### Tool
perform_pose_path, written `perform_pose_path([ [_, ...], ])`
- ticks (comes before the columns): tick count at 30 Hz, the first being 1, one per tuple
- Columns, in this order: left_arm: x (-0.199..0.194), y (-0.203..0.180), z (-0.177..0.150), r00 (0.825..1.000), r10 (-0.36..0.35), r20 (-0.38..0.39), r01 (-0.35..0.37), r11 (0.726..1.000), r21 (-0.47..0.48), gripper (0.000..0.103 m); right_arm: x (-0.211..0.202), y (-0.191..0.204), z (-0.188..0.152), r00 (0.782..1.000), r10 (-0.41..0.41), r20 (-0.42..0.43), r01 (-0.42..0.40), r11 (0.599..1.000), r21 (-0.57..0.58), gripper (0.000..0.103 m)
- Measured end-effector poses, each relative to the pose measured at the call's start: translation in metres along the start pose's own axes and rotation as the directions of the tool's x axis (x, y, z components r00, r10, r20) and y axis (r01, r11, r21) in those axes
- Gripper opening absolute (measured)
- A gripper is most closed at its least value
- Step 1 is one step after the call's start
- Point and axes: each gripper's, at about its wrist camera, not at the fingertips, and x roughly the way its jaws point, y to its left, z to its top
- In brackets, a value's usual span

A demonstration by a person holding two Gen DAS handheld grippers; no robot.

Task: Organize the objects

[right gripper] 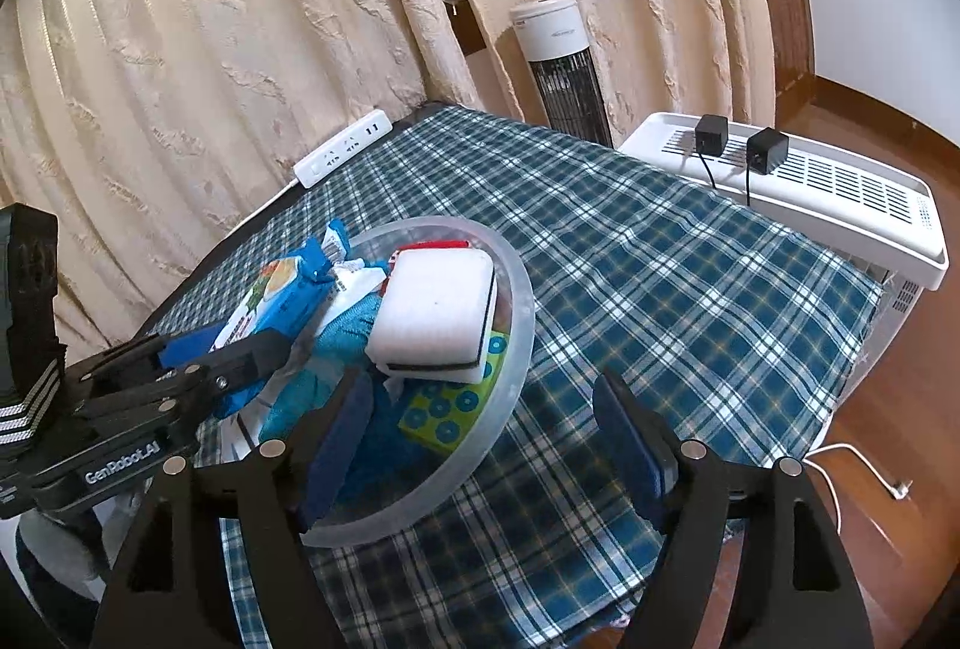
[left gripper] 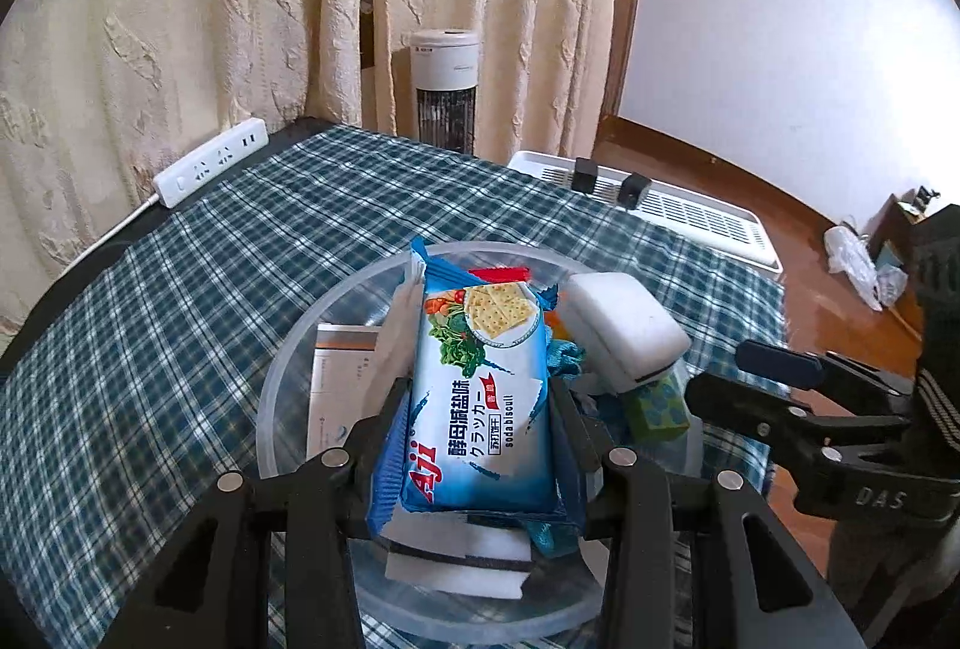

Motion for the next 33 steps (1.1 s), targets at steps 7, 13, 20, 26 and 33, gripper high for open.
perform_pose_path([
  [7,-0.001,-0.005,-0.003,0.998,0.051,0.020,-0.052,0.998,0.022,0.050,-0.002,-0.004,-0.004,1.000,-0.015,0.011,0.015,1.000,-0.016,0.077],
  [13,-0.014,-0.009,-0.005,0.993,0.098,0.069,-0.100,0.995,0.030,0.084,-0.006,0.001,-0.006,0.999,-0.032,0.021,0.032,0.998,-0.045,0.077],
  [20,-0.032,-0.014,-0.010,0.981,0.155,0.120,-0.161,0.986,0.035,0.103,-0.016,0.012,-0.011,0.997,-0.059,0.045,0.063,0.994,-0.094,0.082],
  [26,-0.043,-0.010,-0.018,0.968,0.213,0.131,-0.217,0.976,0.013,0.103,-0.027,0.013,-0.016,0.994,-0.086,0.073,0.093,0.991,-0.099,0.086],
  [33,-0.060,-0.001,-0.035,0.956,0.268,0.120,-0.265,0.963,-0.041,0.103,-0.047,0.020,-0.023,0.986,-0.108,0.126,0.121,0.987,-0.105,0.094],
])
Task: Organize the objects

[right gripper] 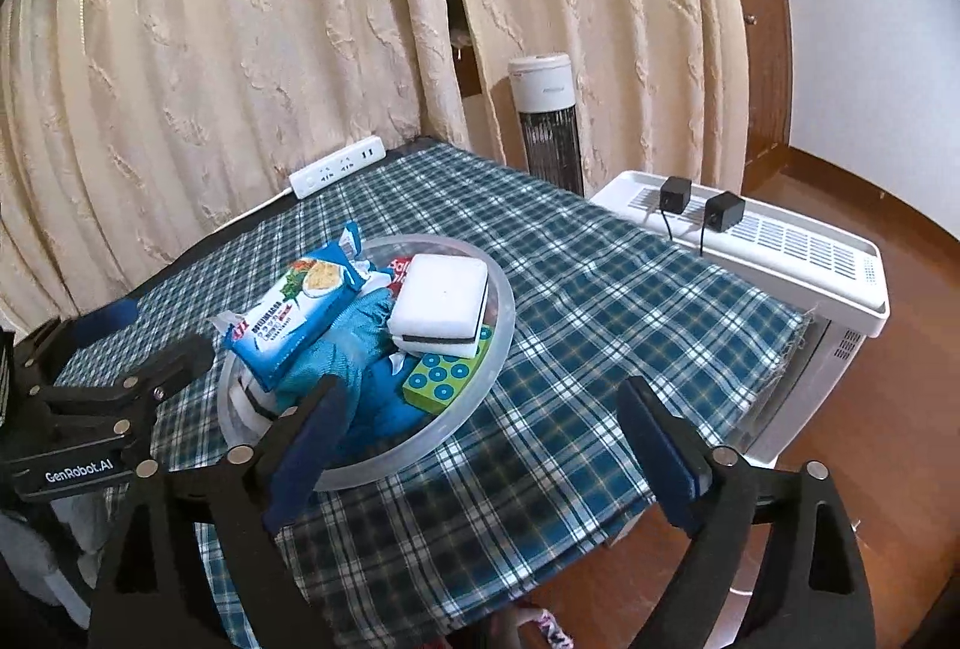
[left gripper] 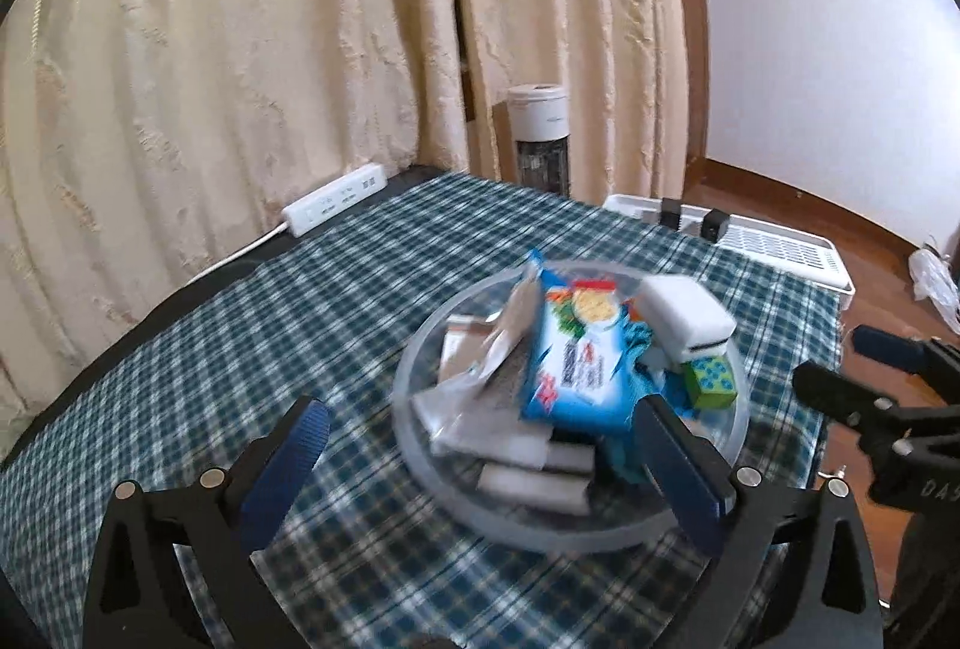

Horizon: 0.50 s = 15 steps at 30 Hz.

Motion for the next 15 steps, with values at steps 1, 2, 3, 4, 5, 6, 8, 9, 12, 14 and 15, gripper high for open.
perform_pose_path([
  [1,-0.002,0.001,-0.002,1.000,0.010,-0.007,-0.010,1.000,-0.007,0.103,-0.003,0.001,-0.001,1.000,-0.001,0.009,0.001,1.000,-0.001,0.095],
  [2,-0.004,0.002,-0.005,1.000,0.017,-0.009,-0.017,1.000,-0.013,0.103,-0.005,0.002,-0.001,1.000,0.000,0.014,0.000,1.000,-0.002,0.096],
  [3,-0.007,0.002,-0.008,1.000,0.021,-0.009,-0.021,1.000,-0.018,0.103,-0.009,0.003,-0.002,1.000,0.004,0.021,-0.003,1.000,-0.004,0.096],
  [4,-0.010,0.003,-0.010,1.000,0.023,-0.010,-0.023,0.999,-0.025,0.103,-0.012,0.004,-0.003,1.000,0.007,0.028,-0.006,1.000,-0.008,0.097],
  [5,-0.014,0.003,-0.012,1.000,0.022,-0.012,-0.023,0.999,-0.034,0.103,-0.014,0.005,-0.004,0.999,0.007,0.032,-0.007,1.000,-0.012,0.097],
  [6,-0.016,0.003,-0.014,1.000,0.021,-0.012,-0.021,0.999,-0.041,0.103,-0.017,0.008,-0.004,0.999,0.007,0.038,-0.006,1.000,-0.019,0.098],
  [8,-0.024,0.003,-0.017,1.000,0.021,-0.007,-0.021,0.998,-0.054,0.103,-0.020,0.012,-0.007,0.999,0.004,0.052,-0.002,0.999,-0.036,0.098],
  [9,-0.027,0.002,-0.018,1.000,0.025,-0.003,-0.025,0.998,-0.056,0.103,-0.023,0.015,-0.008,0.998,-0.002,0.066,0.006,0.999,-0.051,0.098],
  [12,-0.037,0.000,-0.022,0.999,0.041,0.011,-0.040,0.997,-0.060,0.103,-0.029,0.023,-0.013,0.995,-0.022,0.095,0.031,0.995,-0.100,0.098],
  [14,-0.041,-0.003,-0.023,0.999,0.049,0.011,-0.048,0.996,-0.069,0.103,-0.031,0.028,-0.014,0.993,-0.030,0.111,0.045,0.990,-0.133,0.098],
  [15,-0.043,-0.004,-0.024,0.999,0.054,0.011,-0.053,0.996,-0.073,0.103,-0.032,0.029,-0.015,0.993,-0.030,0.116,0.047,0.988,-0.145,0.098],
])
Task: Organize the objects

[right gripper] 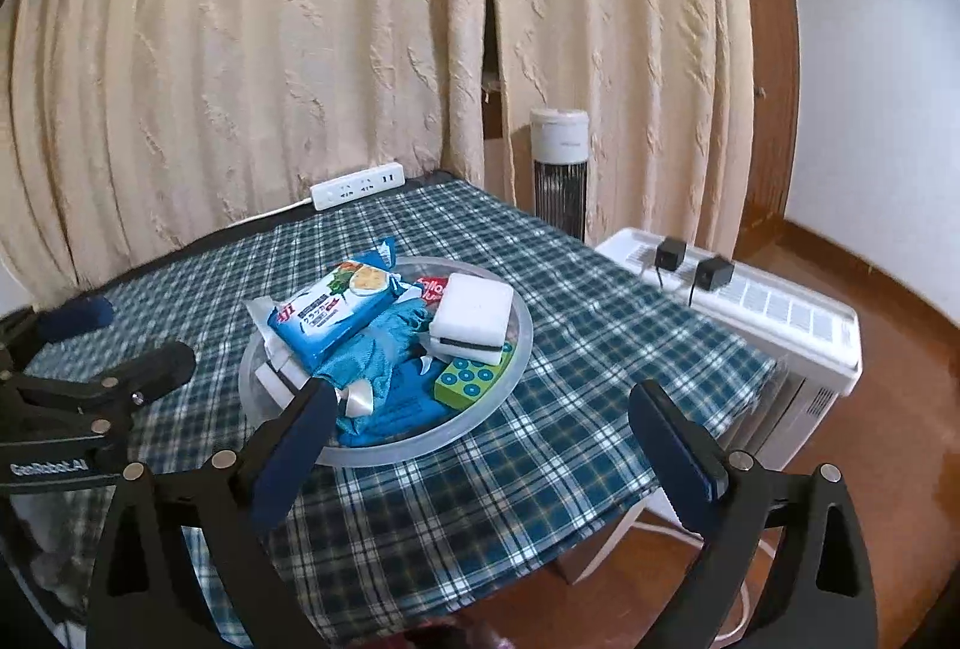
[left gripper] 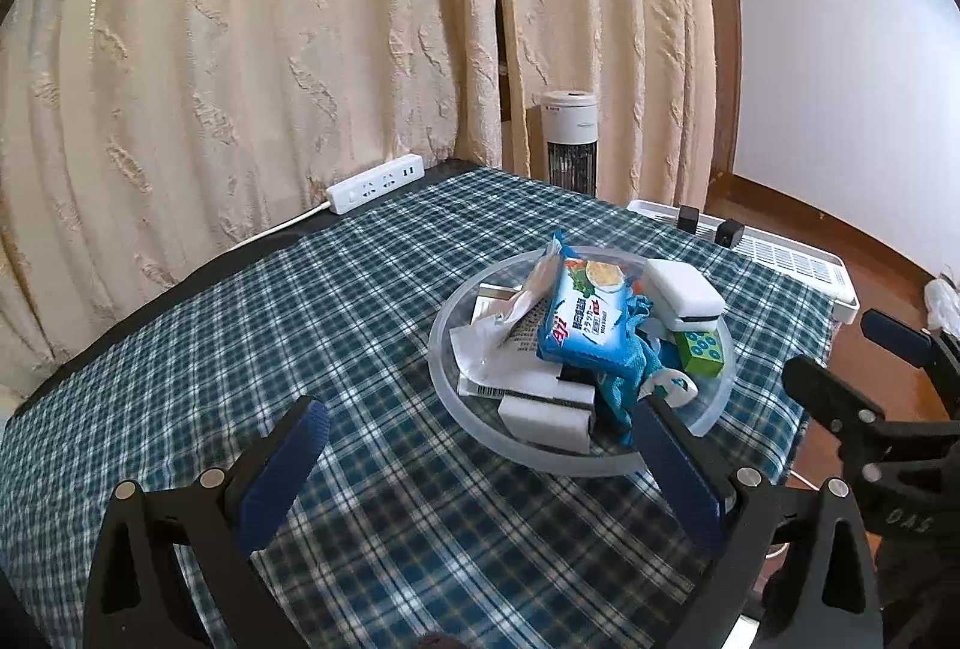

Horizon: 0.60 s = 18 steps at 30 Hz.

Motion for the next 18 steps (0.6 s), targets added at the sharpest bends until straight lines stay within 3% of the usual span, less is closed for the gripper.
perform_pose_path([
  [13,-0.015,-0.007,-0.006,1.000,0.021,0.021,-0.021,1.000,-0.005,0.103,-0.002,0.005,-0.008,1.000,0.002,0.007,-0.002,0.999,-0.034,0.099],
  [18,-0.009,-0.004,-0.006,1.000,-0.019,-0.004,0.019,0.999,-0.031,0.103,0.004,0.001,-0.010,1.000,-0.003,-0.009,0.003,1.000,-0.029,0.098],
])
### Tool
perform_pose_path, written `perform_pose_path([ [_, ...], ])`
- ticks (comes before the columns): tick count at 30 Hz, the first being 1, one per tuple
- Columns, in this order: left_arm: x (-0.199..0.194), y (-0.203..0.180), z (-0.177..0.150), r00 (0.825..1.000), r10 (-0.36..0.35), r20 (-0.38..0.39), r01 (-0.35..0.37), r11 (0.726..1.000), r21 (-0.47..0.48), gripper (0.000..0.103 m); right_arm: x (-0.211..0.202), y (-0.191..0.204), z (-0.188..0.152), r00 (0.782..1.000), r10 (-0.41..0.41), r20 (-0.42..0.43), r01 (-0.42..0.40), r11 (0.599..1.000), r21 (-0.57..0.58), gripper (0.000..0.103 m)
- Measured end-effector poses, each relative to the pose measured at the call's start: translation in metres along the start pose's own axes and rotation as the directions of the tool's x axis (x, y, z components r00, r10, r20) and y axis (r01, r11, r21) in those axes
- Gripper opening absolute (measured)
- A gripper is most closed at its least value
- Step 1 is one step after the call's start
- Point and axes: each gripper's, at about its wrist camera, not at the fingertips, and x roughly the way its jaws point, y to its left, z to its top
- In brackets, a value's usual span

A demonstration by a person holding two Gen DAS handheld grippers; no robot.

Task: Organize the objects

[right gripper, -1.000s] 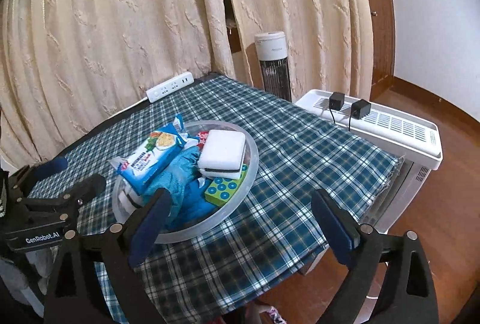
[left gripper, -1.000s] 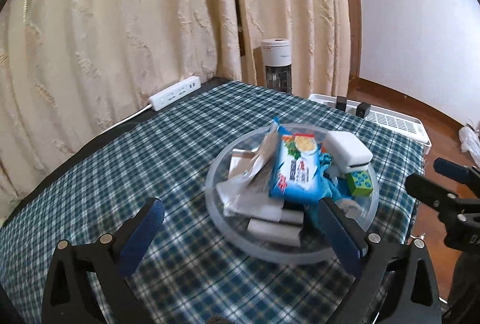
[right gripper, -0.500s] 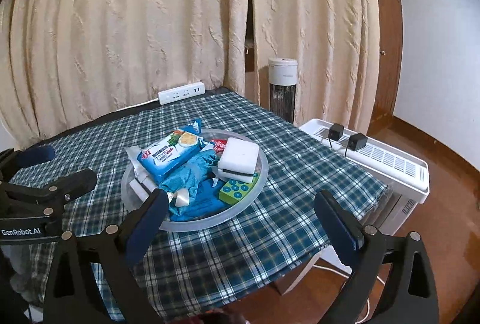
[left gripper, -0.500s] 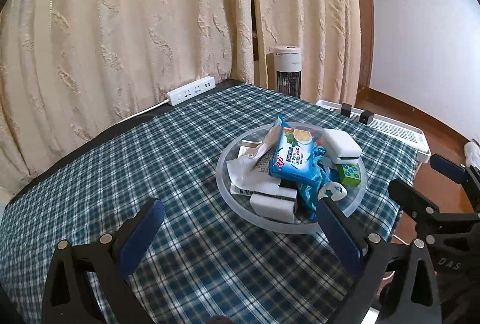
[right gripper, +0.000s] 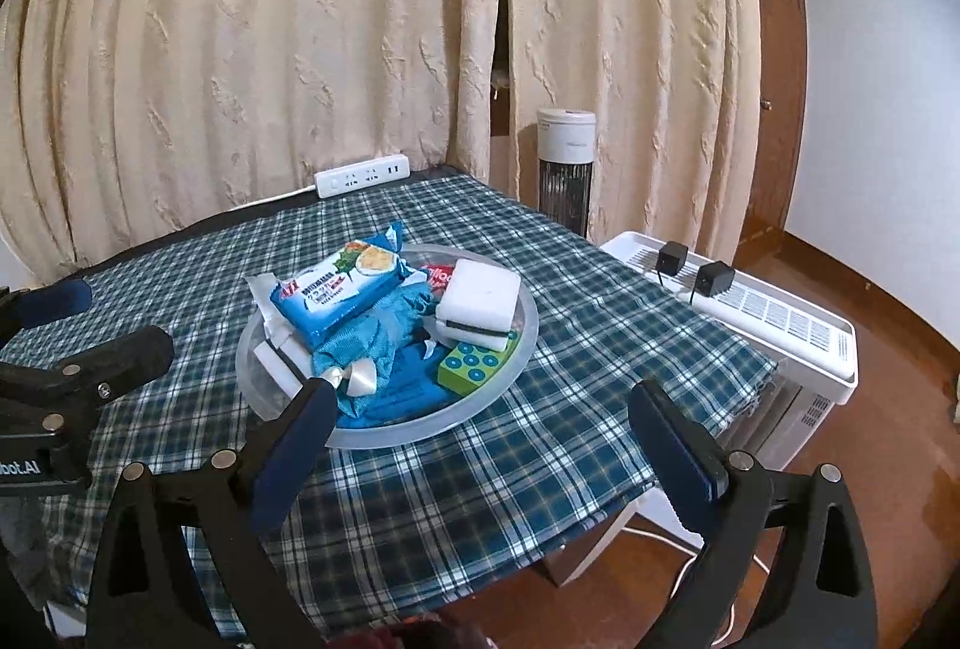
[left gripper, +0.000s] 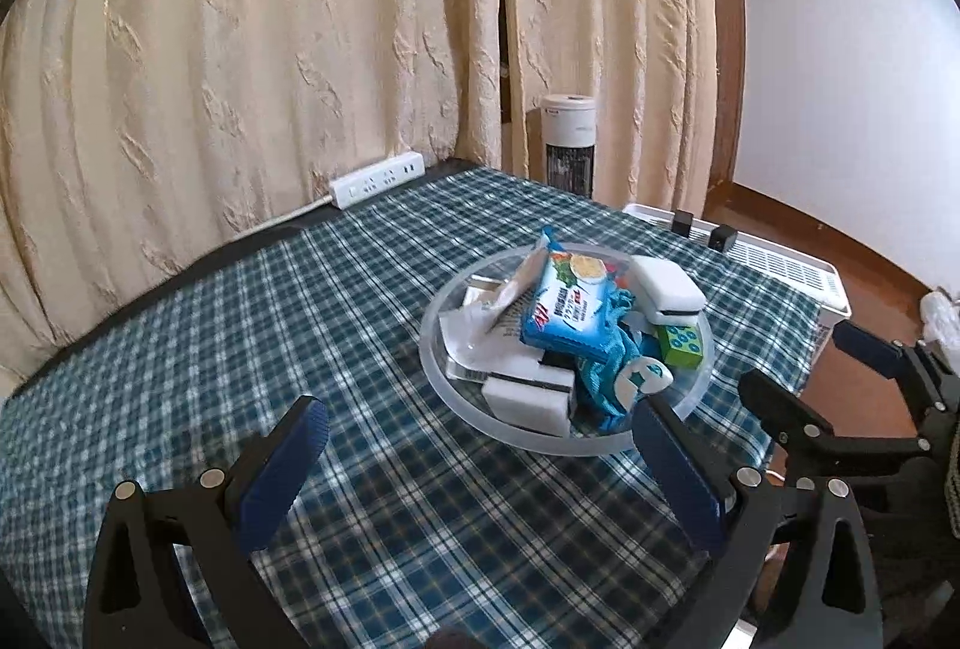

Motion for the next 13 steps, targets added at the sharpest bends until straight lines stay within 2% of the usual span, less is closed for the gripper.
perform_pose_path([
  [7,0.010,0.001,-0.004,0.998,-0.054,-0.040,0.053,0.998,-0.017,0.103,0.007,-0.001,-0.003,1.000,0.002,-0.018,-0.002,1.000,0.006,0.099],
  [13,0.013,-0.001,-0.007,0.998,-0.038,-0.044,0.038,0.999,0.003,0.103,0.011,-0.004,-0.005,1.000,-0.002,-0.030,0.002,1.000,0.017,0.099],
])
